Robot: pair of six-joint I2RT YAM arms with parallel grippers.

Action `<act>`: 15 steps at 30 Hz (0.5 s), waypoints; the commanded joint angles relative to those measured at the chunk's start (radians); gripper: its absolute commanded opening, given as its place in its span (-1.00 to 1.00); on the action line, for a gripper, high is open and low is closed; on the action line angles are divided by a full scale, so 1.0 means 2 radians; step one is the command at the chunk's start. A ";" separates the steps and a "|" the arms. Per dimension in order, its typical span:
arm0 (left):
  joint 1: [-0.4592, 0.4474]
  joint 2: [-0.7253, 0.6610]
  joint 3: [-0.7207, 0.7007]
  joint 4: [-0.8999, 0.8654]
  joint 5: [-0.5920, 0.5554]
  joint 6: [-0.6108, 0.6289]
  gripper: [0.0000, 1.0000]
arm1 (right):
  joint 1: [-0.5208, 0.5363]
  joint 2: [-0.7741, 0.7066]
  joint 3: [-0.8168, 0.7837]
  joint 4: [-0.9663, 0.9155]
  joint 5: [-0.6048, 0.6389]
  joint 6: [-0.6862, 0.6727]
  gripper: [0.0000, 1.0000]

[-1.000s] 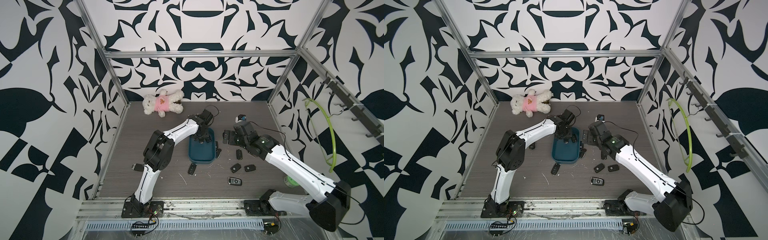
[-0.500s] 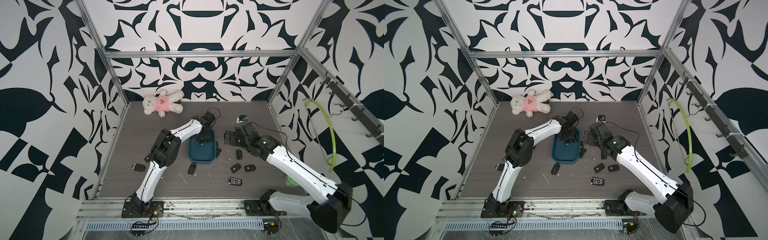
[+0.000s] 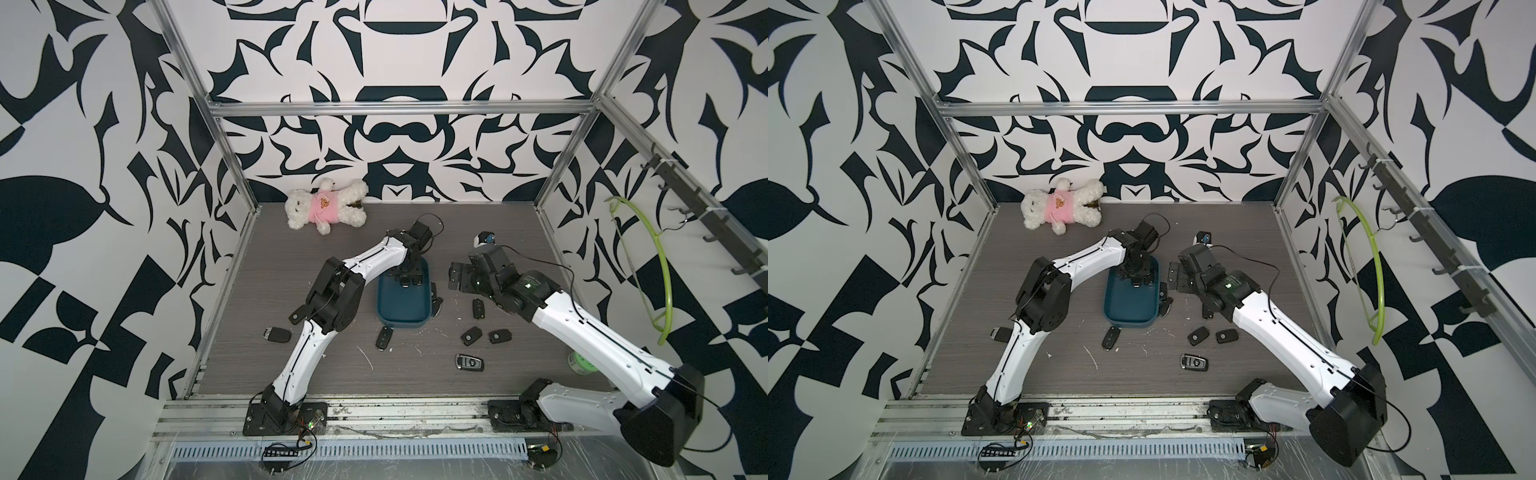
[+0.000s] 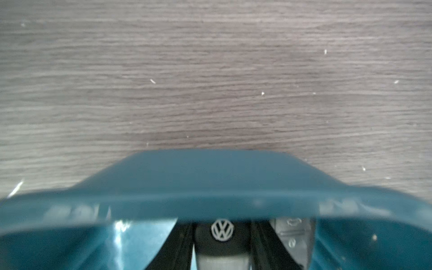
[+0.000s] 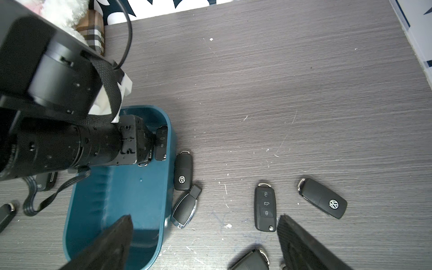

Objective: Place the car key into the storage box
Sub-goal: Place the car key in the storage box.

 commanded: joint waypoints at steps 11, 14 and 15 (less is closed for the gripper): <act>0.004 -0.012 0.005 -0.021 -0.016 0.018 0.17 | -0.001 -0.002 -0.002 0.008 0.009 0.006 0.98; 0.004 -0.030 -0.005 -0.020 -0.017 0.018 0.24 | -0.002 0.000 -0.002 0.011 0.007 0.006 0.98; 0.004 -0.035 -0.008 -0.021 -0.017 0.017 0.25 | -0.002 0.001 -0.002 0.011 0.007 0.005 0.98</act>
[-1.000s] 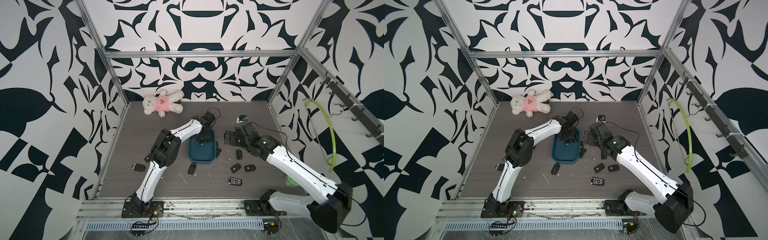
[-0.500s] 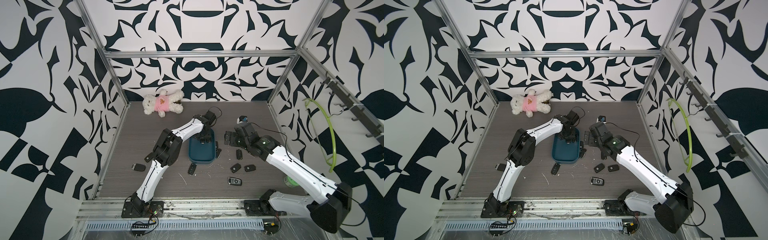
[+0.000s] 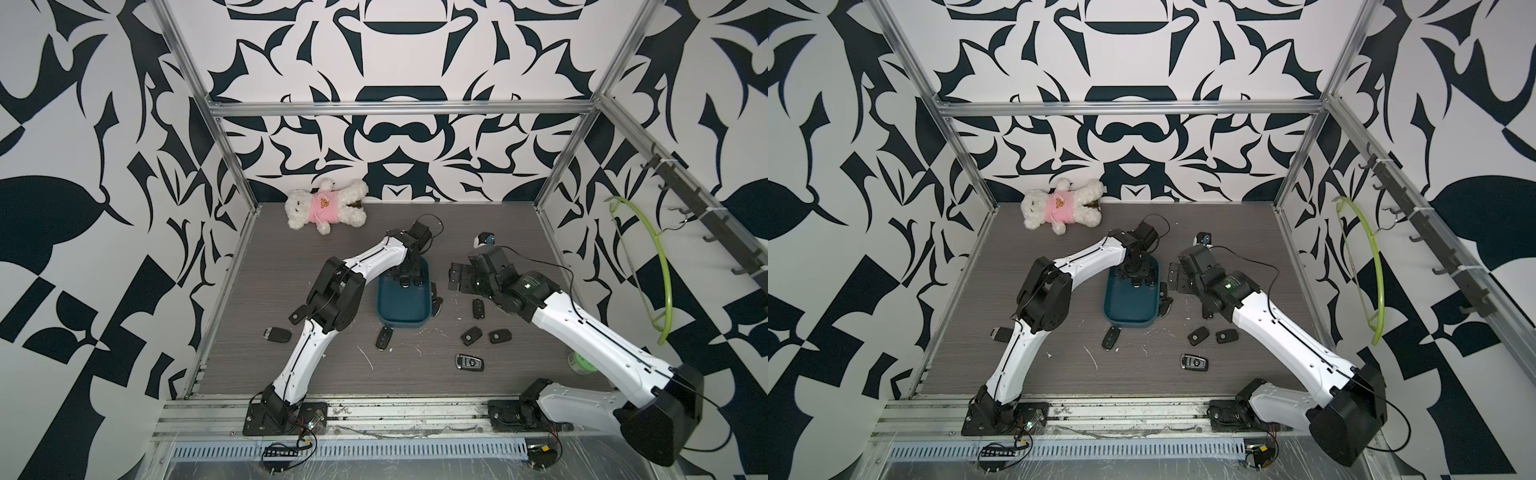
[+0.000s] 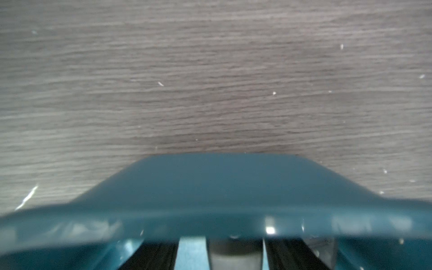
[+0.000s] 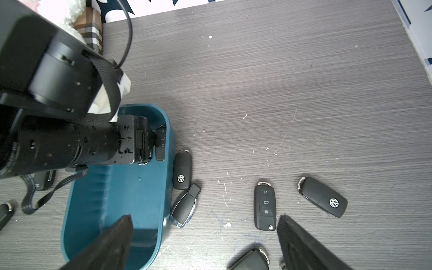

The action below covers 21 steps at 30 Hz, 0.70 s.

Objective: Place the car key into the storage box
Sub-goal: Place the car key in the storage box.

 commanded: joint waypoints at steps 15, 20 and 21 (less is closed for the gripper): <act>0.002 -0.181 -0.118 0.051 0.025 0.001 0.83 | -0.052 0.037 -0.023 -0.007 -0.025 0.020 0.79; 0.002 -0.237 -0.181 0.121 0.062 -0.002 0.98 | -0.073 0.062 -0.034 -0.022 -0.044 0.017 0.60; 0.001 -0.244 -0.188 0.129 0.070 -0.002 0.98 | -0.076 0.066 -0.039 -0.023 -0.046 0.016 0.60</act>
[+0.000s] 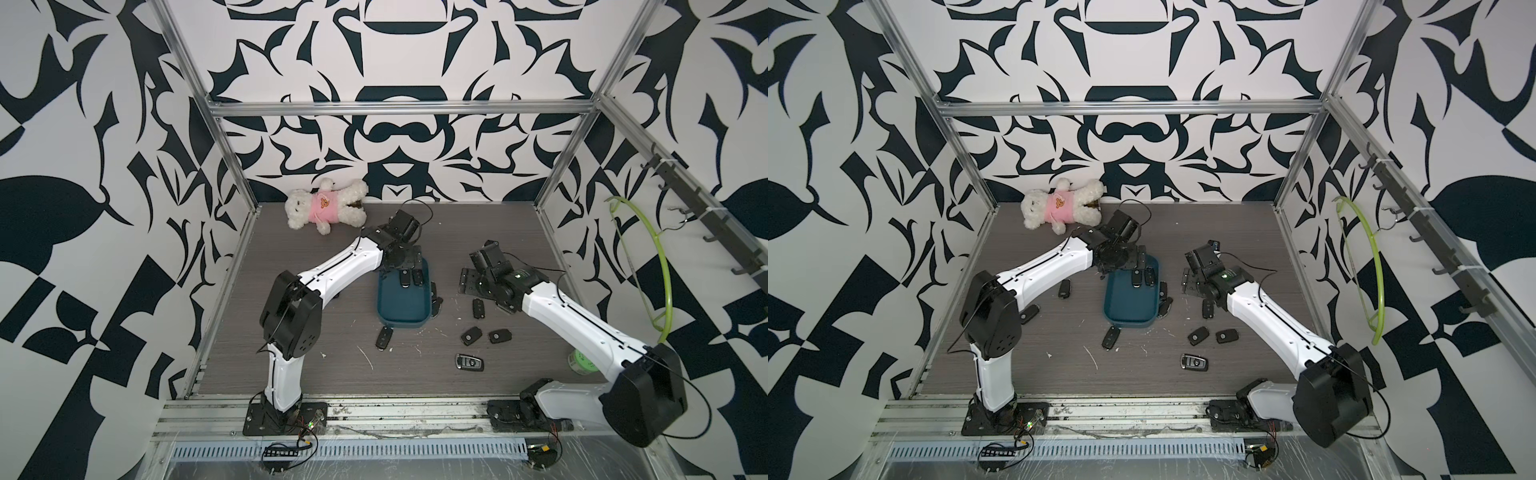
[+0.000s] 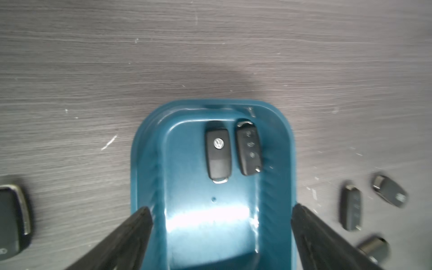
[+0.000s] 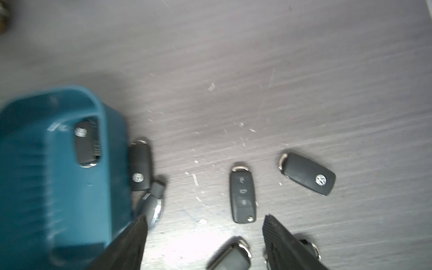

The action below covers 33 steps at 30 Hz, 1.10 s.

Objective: Place the car key into the storage box
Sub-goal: Place the car key in the storage box, then pick up the car key from the center of the board.

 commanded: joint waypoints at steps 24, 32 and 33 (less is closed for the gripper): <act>0.001 -0.040 -0.039 0.062 0.052 0.007 0.98 | -0.075 0.133 -0.055 0.045 -0.073 -0.035 0.20; 0.001 -0.041 -0.040 0.059 0.043 0.009 0.98 | -0.082 0.149 -0.049 0.053 -0.074 -0.044 0.09; 0.001 -0.043 -0.041 0.058 0.043 0.008 0.99 | -0.083 0.151 -0.050 0.054 -0.075 -0.044 0.08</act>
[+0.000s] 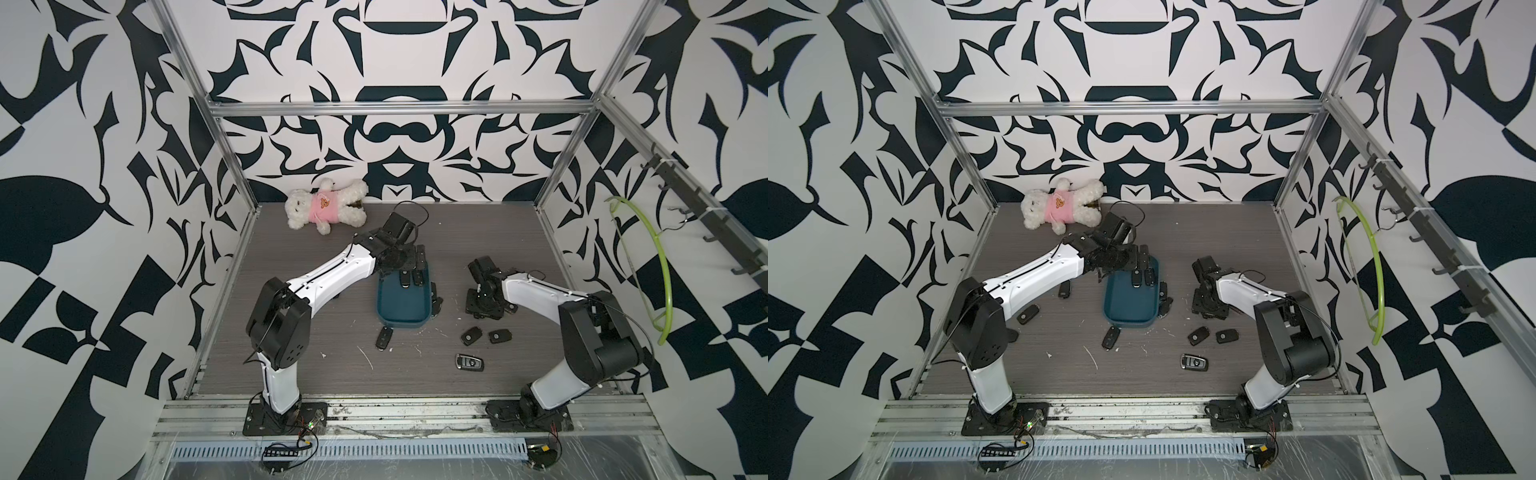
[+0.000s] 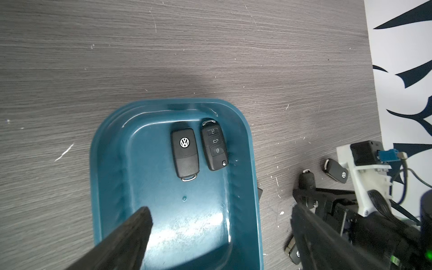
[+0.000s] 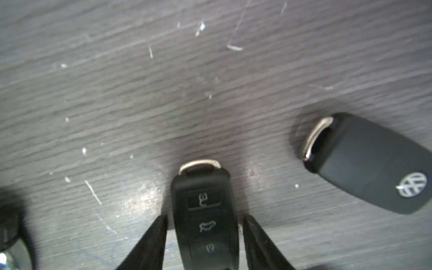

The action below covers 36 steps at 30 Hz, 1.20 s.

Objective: Place the car key into the storage box
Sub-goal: Pick up the car key from the center of the board.

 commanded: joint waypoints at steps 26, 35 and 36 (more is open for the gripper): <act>0.002 -0.071 -0.044 -0.010 -0.060 0.005 0.98 | 0.073 -0.053 0.135 -0.084 0.032 0.023 -0.24; 0.028 -0.158 -0.116 -0.010 -0.107 -0.014 0.99 | 0.158 0.025 0.244 -0.085 0.044 0.033 -0.25; 0.032 -0.167 -0.123 -0.011 -0.111 -0.016 0.98 | 0.166 0.035 0.255 -0.083 0.043 0.034 -0.25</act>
